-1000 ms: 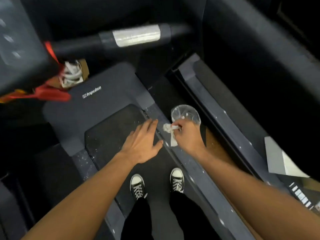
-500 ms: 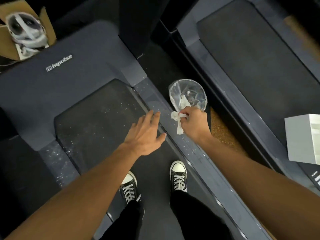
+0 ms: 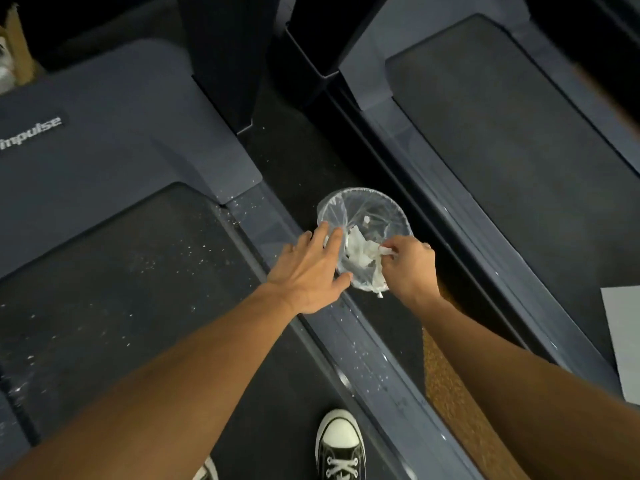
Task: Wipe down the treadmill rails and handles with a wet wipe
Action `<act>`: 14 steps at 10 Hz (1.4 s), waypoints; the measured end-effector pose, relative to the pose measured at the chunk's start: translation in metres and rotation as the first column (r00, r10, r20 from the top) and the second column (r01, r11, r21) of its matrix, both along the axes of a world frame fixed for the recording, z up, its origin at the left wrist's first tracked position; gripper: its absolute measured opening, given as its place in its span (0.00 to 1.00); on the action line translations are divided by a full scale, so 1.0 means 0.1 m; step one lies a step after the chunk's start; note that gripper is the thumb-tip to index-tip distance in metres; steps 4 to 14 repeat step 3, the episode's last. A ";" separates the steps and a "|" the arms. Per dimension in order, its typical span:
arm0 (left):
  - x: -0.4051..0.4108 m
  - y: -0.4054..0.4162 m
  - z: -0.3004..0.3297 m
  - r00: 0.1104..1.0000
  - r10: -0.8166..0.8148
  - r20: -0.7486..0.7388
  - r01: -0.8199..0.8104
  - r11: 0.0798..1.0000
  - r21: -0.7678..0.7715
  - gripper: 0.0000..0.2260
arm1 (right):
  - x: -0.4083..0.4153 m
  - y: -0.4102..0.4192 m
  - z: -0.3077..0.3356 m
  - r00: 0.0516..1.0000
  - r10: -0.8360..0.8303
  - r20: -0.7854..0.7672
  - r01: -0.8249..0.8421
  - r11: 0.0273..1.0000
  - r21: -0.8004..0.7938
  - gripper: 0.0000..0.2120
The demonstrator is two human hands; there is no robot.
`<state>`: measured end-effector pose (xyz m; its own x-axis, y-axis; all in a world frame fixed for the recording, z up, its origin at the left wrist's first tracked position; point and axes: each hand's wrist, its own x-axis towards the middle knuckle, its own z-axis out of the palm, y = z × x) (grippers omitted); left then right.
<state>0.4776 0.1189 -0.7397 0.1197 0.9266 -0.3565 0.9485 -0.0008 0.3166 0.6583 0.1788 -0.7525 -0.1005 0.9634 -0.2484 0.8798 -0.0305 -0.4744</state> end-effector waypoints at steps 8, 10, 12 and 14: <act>-0.14 0.48 -0.36 0.998 -0.026 -0.064 0.026 1.000 0.007 0.36 | 0.04 0.63 -0.54 0.996 -0.089 -0.021 0.088 0.995 -0.052 0.15; -0.14 0.48 -0.36 0.998 -0.026 -0.064 0.026 1.000 0.007 0.36 | 0.04 0.63 -0.54 0.996 -0.089 -0.021 0.088 0.995 -0.052 0.15; -0.14 0.48 -0.36 0.998 -0.026 -0.064 0.026 1.000 0.007 0.36 | 0.04 0.63 -0.54 0.996 -0.089 -0.021 0.088 0.995 -0.052 0.15; -0.14 0.48 -0.36 0.998 -0.026 -0.064 0.026 1.000 0.007 0.36 | 0.04 0.63 -0.54 0.996 -0.089 -0.021 0.088 0.995 -0.052 0.15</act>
